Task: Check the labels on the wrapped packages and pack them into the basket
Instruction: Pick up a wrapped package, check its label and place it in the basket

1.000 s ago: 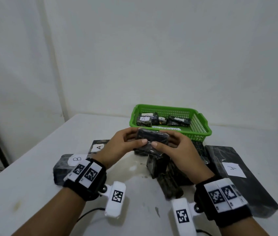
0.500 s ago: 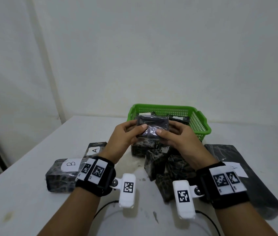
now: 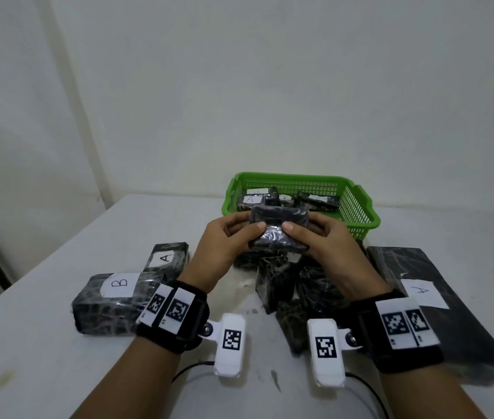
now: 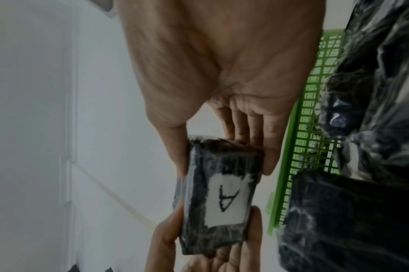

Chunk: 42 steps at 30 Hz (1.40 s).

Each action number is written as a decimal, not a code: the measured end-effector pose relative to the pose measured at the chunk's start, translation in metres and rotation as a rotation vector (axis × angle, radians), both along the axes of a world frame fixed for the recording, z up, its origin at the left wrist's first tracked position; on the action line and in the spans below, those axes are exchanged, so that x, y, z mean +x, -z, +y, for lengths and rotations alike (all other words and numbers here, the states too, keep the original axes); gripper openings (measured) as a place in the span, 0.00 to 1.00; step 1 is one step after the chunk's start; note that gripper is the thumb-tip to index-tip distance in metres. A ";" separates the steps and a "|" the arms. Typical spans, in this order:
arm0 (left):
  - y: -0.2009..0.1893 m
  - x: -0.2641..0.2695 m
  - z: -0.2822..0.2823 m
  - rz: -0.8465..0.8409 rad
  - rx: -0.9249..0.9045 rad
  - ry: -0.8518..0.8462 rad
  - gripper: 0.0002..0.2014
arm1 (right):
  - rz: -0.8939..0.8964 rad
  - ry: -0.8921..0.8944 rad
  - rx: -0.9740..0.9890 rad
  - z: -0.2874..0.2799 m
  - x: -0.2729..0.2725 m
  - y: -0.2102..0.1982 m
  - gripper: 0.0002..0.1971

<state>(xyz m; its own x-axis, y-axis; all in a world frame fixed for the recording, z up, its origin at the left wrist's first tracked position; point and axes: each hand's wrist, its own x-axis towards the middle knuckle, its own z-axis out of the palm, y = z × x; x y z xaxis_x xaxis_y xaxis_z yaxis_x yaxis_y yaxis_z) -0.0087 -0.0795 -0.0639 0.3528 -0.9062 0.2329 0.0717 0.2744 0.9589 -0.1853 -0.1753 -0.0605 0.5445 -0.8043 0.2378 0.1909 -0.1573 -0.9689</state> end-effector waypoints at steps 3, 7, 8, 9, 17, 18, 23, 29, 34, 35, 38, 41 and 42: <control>0.002 0.001 0.001 0.064 -0.005 0.046 0.21 | -0.024 -0.034 0.014 0.002 -0.002 0.003 0.29; 0.005 -0.002 0.001 0.001 0.009 0.067 0.20 | -0.018 -0.043 -0.012 0.002 -0.006 0.005 0.26; 0.005 -0.002 0.002 -0.018 0.007 0.064 0.20 | -0.017 -0.036 -0.011 0.002 -0.006 0.006 0.27; 0.005 -0.002 0.002 -0.036 0.004 0.071 0.21 | -0.015 -0.023 -0.014 0.002 -0.006 0.007 0.28; 0.003 0.000 0.009 -0.210 -0.073 0.035 0.29 | -0.010 -0.001 -0.055 0.006 -0.008 0.012 0.38; 0.004 0.001 0.009 -0.229 -0.094 0.028 0.29 | -0.003 -0.024 -0.038 0.006 -0.009 0.011 0.38; 0.004 0.001 0.011 -0.281 -0.124 0.079 0.31 | -0.039 -0.129 0.123 0.009 -0.012 0.007 0.33; 0.007 -0.005 0.012 -0.118 0.004 0.111 0.33 | -0.065 -0.039 0.067 0.006 -0.012 0.014 0.23; 0.008 -0.007 0.011 -0.172 0.002 0.034 0.23 | 0.011 0.003 -0.034 0.012 -0.007 0.015 0.30; 0.009 -0.007 0.011 -0.179 -0.001 0.043 0.24 | 0.010 0.017 -0.045 0.014 -0.006 0.015 0.31; 0.010 -0.009 0.011 -0.142 0.011 0.052 0.28 | 0.001 0.070 -0.084 0.014 -0.005 0.017 0.30; 0.008 -0.010 0.011 -0.135 -0.011 -0.010 0.23 | 0.015 0.042 -0.088 0.015 -0.007 0.015 0.30; 0.007 -0.009 0.012 -0.125 -0.020 -0.024 0.22 | 0.014 0.015 -0.080 0.015 -0.008 0.014 0.31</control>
<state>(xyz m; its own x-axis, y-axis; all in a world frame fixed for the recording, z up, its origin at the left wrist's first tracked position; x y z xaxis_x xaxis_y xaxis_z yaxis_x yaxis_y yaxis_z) -0.0181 -0.0675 -0.0712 0.3411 -0.8926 0.2947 -0.0552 0.2939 0.9542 -0.1934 -0.1605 -0.0748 0.5362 -0.7911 0.2943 0.1741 -0.2374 -0.9557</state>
